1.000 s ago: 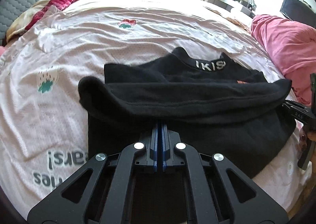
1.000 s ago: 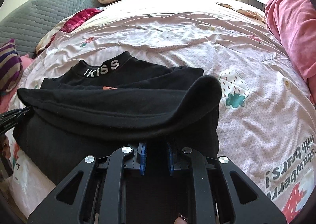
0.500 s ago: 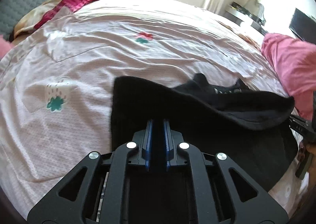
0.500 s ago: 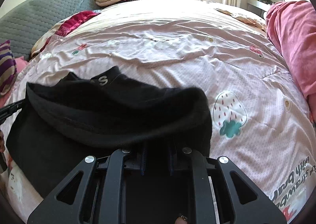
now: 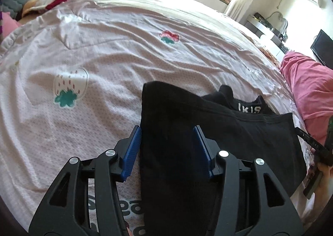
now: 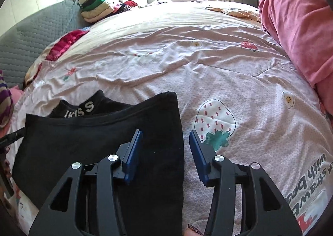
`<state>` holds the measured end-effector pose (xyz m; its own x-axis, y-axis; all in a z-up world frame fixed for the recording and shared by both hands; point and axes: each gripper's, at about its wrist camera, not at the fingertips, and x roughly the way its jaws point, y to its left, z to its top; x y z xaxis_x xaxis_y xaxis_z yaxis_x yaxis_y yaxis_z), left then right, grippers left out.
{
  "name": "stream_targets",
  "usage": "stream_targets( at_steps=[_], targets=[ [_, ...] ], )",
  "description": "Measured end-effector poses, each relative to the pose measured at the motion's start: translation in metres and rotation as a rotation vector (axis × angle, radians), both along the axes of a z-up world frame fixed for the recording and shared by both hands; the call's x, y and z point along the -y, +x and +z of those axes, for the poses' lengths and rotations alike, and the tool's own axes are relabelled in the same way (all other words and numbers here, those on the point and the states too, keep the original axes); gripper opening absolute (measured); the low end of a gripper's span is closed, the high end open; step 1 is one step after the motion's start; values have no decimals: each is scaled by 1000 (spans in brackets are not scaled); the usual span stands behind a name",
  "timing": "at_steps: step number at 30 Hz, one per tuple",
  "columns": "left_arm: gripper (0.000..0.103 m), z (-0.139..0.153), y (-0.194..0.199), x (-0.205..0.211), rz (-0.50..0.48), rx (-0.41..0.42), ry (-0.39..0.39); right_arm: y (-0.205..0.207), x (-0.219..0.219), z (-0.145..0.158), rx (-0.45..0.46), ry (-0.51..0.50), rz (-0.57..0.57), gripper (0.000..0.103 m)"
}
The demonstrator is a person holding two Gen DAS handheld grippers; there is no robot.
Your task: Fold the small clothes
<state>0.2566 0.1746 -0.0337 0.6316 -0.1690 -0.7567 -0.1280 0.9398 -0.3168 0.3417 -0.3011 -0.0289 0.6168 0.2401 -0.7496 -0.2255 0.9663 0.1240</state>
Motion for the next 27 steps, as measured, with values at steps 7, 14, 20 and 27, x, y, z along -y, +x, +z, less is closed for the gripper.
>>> stream_targets(
  at_steps=[7, 14, 20, 27],
  targets=[
    [27, -7, 0, 8, -22, -20, 34, 8, 0, -15, -34, -9, -5, 50],
    [4, 8, -4, 15, -26, 21, 102, -1, -7, 0, 25, -12, 21, 7],
    [4, 26, -8, 15, -30, 73, 104, -5, -1, 16, 79, 32, 8, 7],
    [3, 25, -5, 8, 1, 97, 135, -1, 4, 13, 100, 26, -21, 7]
  ],
)
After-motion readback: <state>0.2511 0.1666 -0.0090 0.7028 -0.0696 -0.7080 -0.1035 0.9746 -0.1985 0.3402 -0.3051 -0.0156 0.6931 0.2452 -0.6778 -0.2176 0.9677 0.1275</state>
